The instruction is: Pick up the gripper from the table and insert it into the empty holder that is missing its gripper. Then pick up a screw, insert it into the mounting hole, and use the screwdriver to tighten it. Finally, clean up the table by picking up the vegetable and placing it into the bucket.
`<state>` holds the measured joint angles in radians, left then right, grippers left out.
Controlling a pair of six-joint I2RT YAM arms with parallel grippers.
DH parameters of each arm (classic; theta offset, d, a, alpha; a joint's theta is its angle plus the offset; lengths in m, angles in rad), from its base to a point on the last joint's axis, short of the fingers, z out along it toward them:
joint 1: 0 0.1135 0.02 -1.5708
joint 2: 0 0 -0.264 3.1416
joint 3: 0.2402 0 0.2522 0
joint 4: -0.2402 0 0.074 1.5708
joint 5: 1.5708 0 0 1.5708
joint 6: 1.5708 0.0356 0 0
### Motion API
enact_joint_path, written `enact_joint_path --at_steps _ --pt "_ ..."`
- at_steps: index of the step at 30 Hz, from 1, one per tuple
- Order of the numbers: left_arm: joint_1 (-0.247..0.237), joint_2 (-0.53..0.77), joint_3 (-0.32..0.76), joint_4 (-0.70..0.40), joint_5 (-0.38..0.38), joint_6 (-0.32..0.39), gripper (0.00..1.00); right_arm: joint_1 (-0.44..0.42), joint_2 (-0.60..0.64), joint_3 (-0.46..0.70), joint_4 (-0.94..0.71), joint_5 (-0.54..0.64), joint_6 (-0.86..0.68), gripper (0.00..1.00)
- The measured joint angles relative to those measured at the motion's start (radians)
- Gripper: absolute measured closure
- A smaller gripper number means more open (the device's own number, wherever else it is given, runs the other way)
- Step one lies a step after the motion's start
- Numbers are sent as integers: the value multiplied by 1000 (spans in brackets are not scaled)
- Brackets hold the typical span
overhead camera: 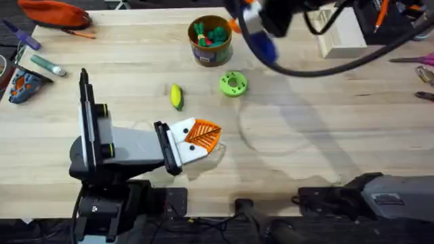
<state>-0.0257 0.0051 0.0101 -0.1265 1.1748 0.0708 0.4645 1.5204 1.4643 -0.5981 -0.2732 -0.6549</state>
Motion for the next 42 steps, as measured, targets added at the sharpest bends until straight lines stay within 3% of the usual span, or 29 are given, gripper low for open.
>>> enact_joint_path --at_steps 7,12,17,29,38,39,42 --pt "0 0 0 0 0 0 988 -76 0 0 -222 208 -310 979" --pt "0 0 0 0 0 0 988 -143 48 1 -361 258 -471 979" --pt "0 0 0 0 0 0 988 -192 172 1 -345 276 -570 979" --pt "0 0 0 0 0 0 988 -201 443 1 -332 296 -648 979" --pt "0 0 0 0 0 0 988 -188 480 8 -318 310 -655 979" --pt "0 0 0 0 0 0 988 -188 480 8 -318 310 -655 969" --pt "0 0 0 0 0 0 988 -188 480 10 -324 313 -655 576"
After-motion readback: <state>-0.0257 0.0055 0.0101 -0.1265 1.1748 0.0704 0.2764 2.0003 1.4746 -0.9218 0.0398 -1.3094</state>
